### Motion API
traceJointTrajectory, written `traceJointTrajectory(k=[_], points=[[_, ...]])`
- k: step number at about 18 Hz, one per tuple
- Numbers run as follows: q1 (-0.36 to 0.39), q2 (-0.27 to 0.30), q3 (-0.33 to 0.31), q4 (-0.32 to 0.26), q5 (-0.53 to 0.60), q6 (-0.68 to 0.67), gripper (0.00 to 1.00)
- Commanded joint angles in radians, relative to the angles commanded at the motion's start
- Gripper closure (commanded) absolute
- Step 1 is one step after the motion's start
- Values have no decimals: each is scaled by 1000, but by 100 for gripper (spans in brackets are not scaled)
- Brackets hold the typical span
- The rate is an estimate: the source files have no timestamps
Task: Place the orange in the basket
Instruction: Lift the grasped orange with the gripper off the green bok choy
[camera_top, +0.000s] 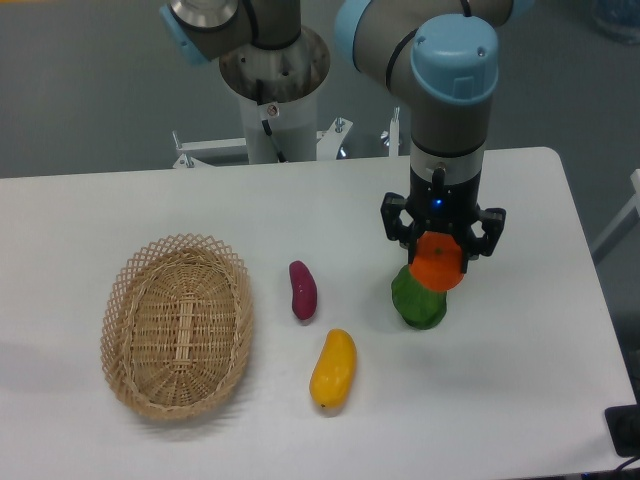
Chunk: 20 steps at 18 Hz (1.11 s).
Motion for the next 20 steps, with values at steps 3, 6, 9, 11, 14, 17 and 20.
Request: traceJointTrajectory(k=[3,6,9,11,14,17,20], points=[[-2,0,-6,14,-2,-3,36],[-2,-3,-5,14,-2,-6,36],[-3,-5,-3,14,-2,-8,36],[-6,-11,-3,14,-2,-11,36],[-8,-21,-2,14,2,-14,36],[-18,-37,-3,15,8,-26,36],[-43,-61,-2,46,11,-69,36]])
